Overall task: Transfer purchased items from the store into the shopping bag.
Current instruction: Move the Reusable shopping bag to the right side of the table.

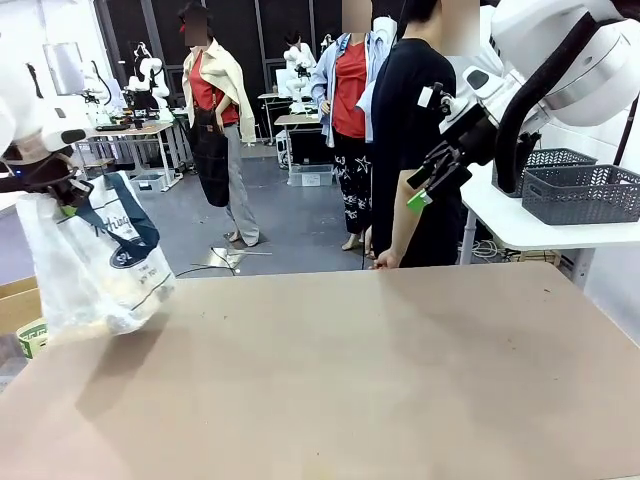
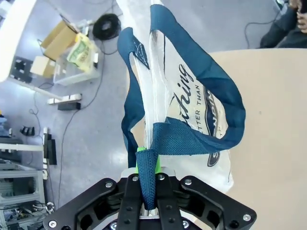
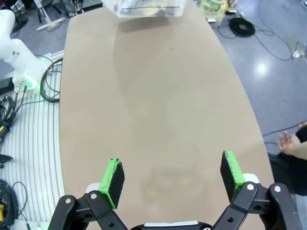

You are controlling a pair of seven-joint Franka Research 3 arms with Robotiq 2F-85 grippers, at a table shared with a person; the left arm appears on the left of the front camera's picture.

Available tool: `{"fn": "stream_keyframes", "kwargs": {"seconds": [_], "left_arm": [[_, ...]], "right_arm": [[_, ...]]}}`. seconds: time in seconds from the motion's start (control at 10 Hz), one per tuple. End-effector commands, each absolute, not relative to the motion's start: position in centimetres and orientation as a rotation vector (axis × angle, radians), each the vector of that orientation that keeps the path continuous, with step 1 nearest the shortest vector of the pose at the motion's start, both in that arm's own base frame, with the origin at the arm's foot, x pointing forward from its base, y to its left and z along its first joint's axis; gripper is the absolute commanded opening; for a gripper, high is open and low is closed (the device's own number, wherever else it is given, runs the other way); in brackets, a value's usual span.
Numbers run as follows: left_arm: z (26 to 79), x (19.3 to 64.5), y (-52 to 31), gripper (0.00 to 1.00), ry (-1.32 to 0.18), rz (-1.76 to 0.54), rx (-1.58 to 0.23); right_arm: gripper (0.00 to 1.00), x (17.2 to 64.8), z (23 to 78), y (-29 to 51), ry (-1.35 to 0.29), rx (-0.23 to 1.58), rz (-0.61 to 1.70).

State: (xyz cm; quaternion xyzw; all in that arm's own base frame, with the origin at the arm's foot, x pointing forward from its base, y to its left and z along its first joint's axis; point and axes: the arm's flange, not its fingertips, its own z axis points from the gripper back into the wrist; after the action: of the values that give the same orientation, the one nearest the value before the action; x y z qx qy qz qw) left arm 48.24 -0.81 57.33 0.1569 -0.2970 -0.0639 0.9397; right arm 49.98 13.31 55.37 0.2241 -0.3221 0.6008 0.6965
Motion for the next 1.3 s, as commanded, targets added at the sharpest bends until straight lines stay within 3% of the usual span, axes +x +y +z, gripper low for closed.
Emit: {"fn": "stream_keyframes", "kwargs": {"seconds": [0.0, 0.7, 1.0, 1.2], "left_arm": [[56.5, 48.9, 0.9, 0.00, -0.681, -0.171, 0.367], [51.4, 48.4, 2.6, 0.00, -0.646, -0.221, 0.294], [50.4, 48.0, 2.4, 0.00, -0.562, -0.227, 0.266], [50.7, 48.6, 2.2, 0.00, -0.612, -0.201, 0.303]], "right_arm": [[1.00, 50.0, 55.4, 13.3, -0.711, 0.486, 1.354], [1.00, 50.0, 55.4, 13.3, -0.711, 0.486, 1.354], [1.00, 50.0, 55.4, 13.3, -0.711, 0.486, 1.354], [1.00, 50.0, 55.4, 13.3, -0.711, 0.486, 1.354]]}}
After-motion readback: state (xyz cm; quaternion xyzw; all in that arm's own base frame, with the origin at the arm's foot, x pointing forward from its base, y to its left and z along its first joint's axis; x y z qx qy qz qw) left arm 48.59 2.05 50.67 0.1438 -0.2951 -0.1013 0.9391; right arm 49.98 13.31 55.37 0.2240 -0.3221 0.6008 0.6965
